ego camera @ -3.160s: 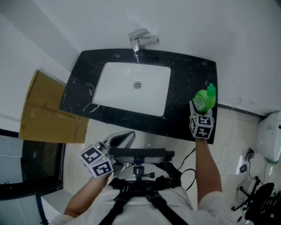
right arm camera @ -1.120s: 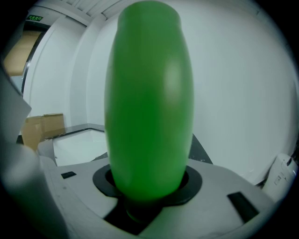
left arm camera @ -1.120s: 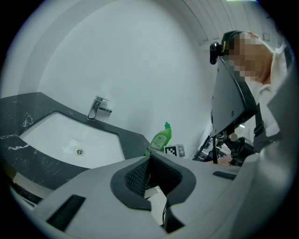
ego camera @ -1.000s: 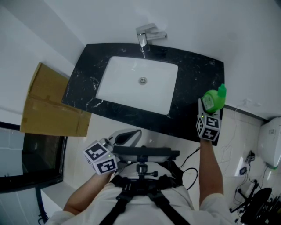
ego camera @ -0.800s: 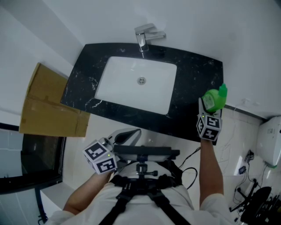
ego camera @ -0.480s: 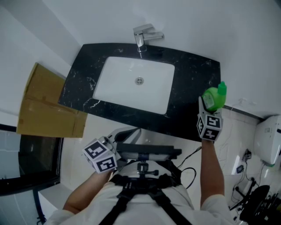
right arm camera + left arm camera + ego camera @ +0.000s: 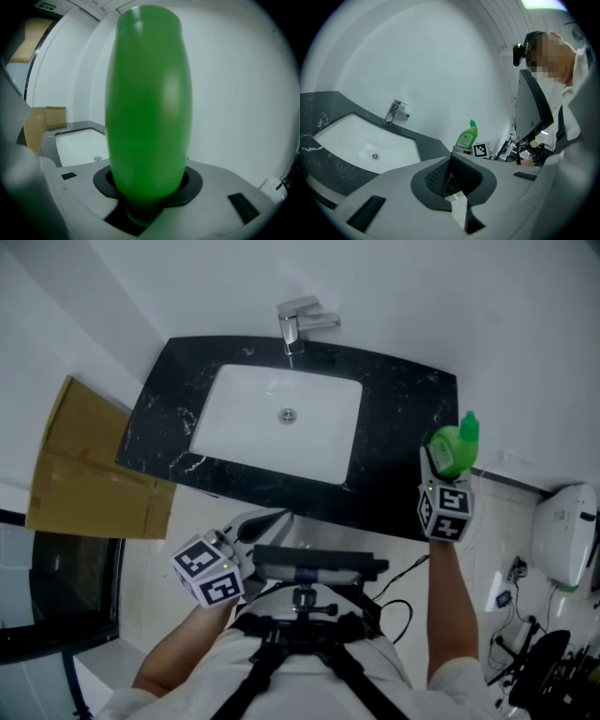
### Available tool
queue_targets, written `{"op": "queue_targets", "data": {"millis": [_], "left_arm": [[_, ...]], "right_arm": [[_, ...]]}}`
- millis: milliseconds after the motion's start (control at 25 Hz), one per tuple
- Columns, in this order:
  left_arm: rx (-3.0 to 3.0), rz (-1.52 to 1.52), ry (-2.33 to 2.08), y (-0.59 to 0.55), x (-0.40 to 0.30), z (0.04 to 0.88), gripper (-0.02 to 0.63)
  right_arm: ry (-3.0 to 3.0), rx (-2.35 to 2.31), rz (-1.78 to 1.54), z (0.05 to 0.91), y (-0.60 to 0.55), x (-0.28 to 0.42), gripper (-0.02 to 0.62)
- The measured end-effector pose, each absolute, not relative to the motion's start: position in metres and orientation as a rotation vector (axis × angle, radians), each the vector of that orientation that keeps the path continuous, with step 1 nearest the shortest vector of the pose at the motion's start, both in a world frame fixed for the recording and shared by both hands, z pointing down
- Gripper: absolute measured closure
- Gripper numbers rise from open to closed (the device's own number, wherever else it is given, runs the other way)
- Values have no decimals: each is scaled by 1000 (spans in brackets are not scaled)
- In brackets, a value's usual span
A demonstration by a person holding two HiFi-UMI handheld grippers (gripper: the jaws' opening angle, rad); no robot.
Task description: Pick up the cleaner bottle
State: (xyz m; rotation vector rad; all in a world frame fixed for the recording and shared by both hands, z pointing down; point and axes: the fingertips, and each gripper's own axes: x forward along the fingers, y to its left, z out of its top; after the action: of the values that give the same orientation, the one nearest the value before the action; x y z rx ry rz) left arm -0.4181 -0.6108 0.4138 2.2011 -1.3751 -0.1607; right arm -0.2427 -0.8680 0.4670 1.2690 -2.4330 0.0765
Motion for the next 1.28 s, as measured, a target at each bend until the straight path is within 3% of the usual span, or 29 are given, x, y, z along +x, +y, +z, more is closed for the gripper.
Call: {"op": "queue_targets", "data": {"millis": [1280], "left_arm": [[2266,-240,-1328,-605,-413,406,612]], "right_arm": [[-2444,1304,82,390,-828,-215,416]]}}
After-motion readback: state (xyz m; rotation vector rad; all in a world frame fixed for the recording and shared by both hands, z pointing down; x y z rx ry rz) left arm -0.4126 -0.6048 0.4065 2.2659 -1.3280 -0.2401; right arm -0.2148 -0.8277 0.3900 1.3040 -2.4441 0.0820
